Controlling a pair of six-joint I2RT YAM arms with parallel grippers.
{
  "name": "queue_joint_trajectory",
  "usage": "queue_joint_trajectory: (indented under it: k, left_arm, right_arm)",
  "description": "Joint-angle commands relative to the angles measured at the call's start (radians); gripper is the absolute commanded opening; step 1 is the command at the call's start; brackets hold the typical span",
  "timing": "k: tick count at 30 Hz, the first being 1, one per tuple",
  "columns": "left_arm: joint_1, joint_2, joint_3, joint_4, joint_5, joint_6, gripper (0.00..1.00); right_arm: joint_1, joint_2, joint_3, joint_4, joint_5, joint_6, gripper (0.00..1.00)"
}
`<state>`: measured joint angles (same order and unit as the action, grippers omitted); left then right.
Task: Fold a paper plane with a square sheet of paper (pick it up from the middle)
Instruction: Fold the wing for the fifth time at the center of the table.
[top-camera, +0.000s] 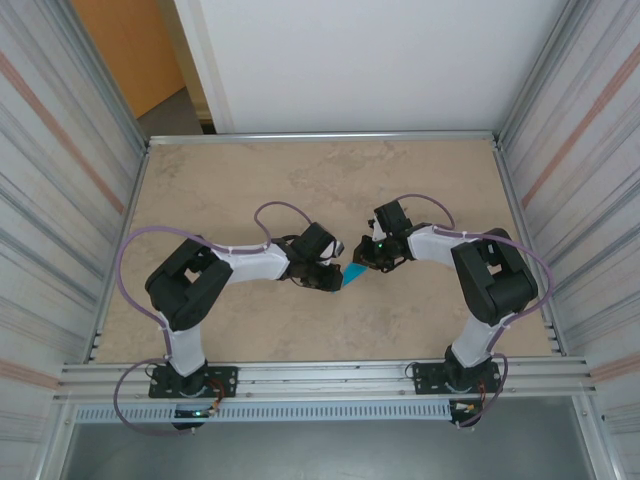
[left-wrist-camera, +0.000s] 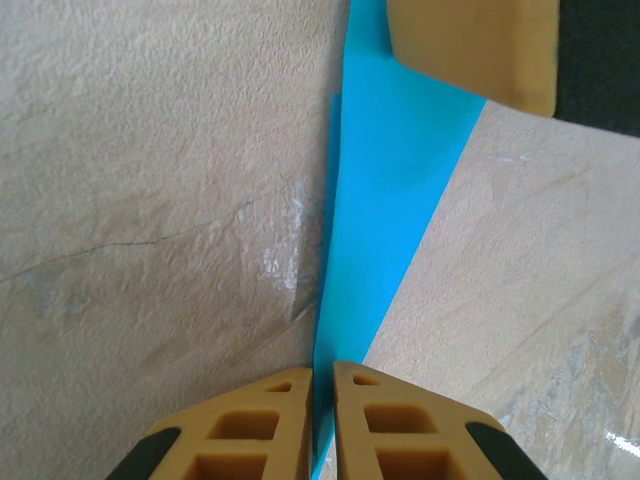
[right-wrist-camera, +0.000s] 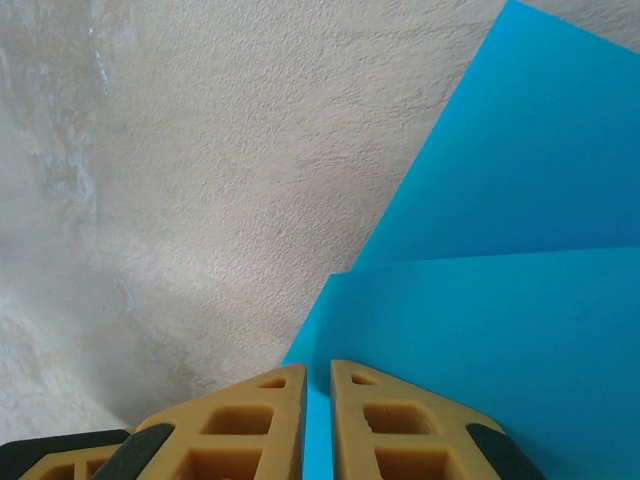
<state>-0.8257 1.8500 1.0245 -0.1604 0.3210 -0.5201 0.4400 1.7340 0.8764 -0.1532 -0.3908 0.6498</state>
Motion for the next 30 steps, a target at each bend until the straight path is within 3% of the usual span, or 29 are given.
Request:
queue_joint_trajectory:
  k: [1, 11, 18, 21, 30]
  left_arm:
    - [-0.010, 0.026, -0.031, -0.019, 0.003, 0.001, 0.15]
    - [-0.009, -0.034, -0.023, -0.036, -0.002, 0.002, 0.16]
    - [0.008, -0.163, -0.024, -0.020, 0.008, -0.002, 0.34]
    - [0.017, -0.189, -0.026, 0.021, 0.044, -0.012, 0.36]
    - [0.022, -0.058, 0.074, 0.041, 0.137, -0.037, 0.14]
  right_arm:
    - [-0.014, 0.021, -0.020, -0.002, 0.000, -0.010, 0.15]
    - [-0.027, 0.038, -0.105, 0.066, -0.005, -0.025, 0.15]
    - [-0.040, 0.047, -0.168, 0.157, -0.054, -0.037, 0.15]
    - [-0.043, 0.042, -0.168, 0.160, -0.058, -0.036, 0.15]
    - [-0.047, 0.044, -0.156, 0.158, -0.088, -0.048, 0.15]
